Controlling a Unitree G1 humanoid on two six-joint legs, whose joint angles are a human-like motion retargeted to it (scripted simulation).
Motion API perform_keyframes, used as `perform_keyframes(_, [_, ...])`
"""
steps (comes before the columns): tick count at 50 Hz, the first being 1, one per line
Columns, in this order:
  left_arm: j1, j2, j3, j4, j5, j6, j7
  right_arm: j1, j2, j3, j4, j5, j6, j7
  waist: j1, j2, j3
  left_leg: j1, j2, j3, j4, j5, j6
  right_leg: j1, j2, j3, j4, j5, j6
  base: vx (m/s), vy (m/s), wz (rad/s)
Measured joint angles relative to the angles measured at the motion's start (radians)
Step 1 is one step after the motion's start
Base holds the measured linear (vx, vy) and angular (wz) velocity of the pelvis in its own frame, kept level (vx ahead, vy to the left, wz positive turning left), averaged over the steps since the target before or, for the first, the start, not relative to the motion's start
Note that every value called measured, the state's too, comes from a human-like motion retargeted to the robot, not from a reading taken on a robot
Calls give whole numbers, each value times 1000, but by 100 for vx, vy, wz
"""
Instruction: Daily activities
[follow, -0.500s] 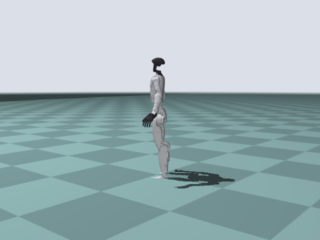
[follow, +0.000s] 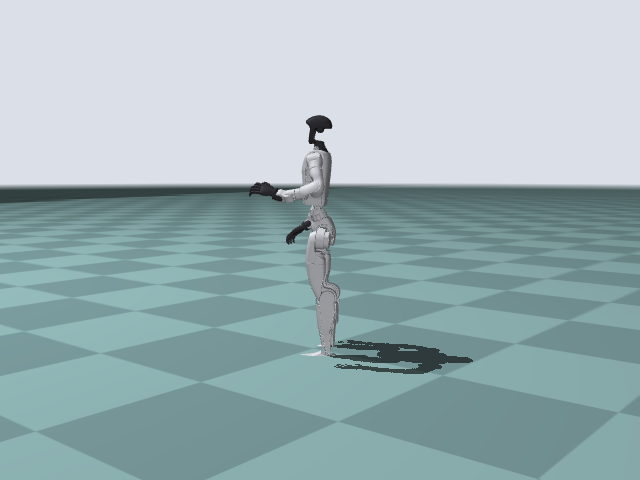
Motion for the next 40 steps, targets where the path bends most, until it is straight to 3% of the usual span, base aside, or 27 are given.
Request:
perform_keyframes(5, [-32, -79, -332, -87, -37, -29, -258, -14, 23, 74, -15, -25, -31, 25, -3, 7, -19, -1, -8, -6, -3, -6, -2, -20, -10, 8, 35, -30, 1, 0, 0, 0])
perform_keyframes(10, [-45, -168, -527, -45, -29, -17, -408, -10, 42, 141, -5, -77, -49, 50, 9, 2, -64, -26, -14, -8, -12, 2, -4, -82, -20, 19, 101, -64, -4, 0, 0, 0])
perform_keyframes(25, [-113, -160, -575, 11, -29, -4, -456, -65, 39, 214, 30, -101, -72, 109, 14, -28, 23, 58, -26, -27, 24, -51, -2, -70, -39, 23, 298, -207, -16, 0, 0, 0])
perform_keyframes(40, [-176, -134, -604, -4, -20, -11, -447, -83, 47, 244, 47, -114, -73, 116, 12, -43, 74, 107, -34, -27, 28, -63, -4, -47, -51, 23, 363, -249, -17, 0, 0, 1])
